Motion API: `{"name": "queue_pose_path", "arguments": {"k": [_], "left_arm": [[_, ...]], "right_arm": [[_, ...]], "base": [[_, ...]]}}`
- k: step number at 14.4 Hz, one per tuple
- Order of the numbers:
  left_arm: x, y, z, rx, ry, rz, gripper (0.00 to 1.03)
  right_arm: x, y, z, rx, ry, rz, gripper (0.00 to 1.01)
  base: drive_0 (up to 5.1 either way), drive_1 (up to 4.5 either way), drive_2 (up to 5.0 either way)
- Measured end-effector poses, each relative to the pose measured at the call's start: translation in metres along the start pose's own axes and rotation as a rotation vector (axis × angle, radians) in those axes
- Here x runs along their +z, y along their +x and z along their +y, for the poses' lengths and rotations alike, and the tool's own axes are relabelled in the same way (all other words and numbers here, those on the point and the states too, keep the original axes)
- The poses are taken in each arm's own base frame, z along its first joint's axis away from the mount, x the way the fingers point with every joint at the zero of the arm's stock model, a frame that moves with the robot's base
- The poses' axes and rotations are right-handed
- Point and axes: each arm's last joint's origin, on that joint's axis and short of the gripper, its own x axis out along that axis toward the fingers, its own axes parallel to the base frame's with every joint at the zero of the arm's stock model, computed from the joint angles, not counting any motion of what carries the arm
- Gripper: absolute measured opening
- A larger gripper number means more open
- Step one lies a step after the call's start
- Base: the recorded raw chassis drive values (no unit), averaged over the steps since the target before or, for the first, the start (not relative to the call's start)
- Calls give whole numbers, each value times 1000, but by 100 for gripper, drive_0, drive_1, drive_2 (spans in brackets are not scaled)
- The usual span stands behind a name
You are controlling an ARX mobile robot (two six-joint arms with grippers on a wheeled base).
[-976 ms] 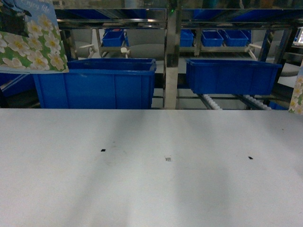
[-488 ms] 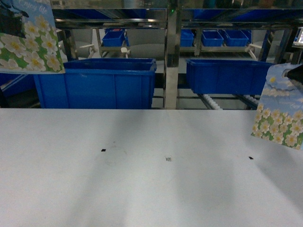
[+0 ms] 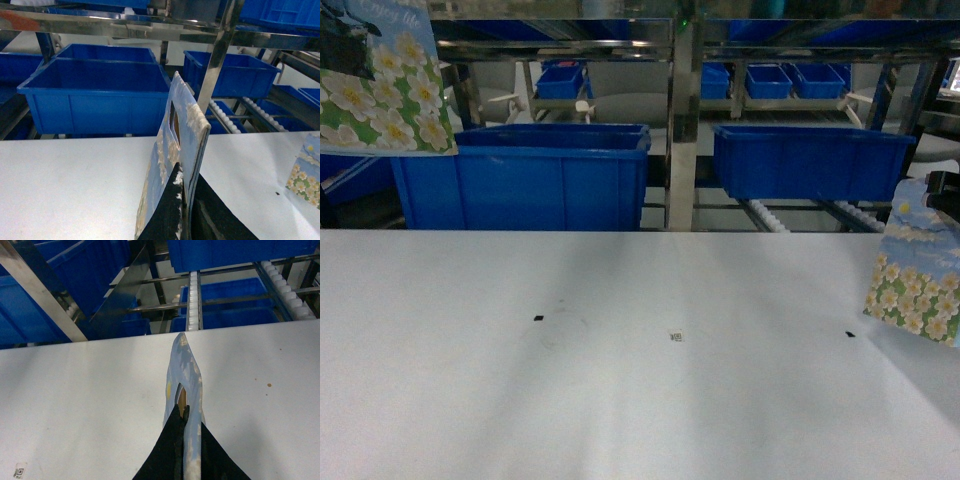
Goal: Move flower gift bag to table near conveyor
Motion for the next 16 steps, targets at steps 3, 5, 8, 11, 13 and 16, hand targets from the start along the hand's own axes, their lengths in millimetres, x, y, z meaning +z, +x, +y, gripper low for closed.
{"name": "queue_pose_path", "arguments": {"k": [3, 5, 8, 11, 13, 16], "left_arm": [[0, 0, 0, 0, 0, 0, 2], [0, 0, 0, 0, 0, 0, 2], [0, 0, 0, 0, 0, 0, 2], [0, 0, 0, 0, 0, 0, 2], [0, 0, 0, 0, 0, 0, 2], [0, 0, 0, 0, 0, 0, 2]], "right_arm": [[-3, 4, -5, 0, -12, 0, 2], [-4, 10, -13, -3, -20, -8, 2], [-3, 19, -19, 16, -40, -25, 2], [0, 22, -17, 55, -49, -46, 2], [0, 22, -14, 68, -55, -48, 2], [-15, 20, -11, 87, -51, -1, 2]], "base": [[0, 0, 0], [0, 0, 0], [0, 0, 0], [0, 0, 0], [0, 0, 0], [0, 0, 0]]}}
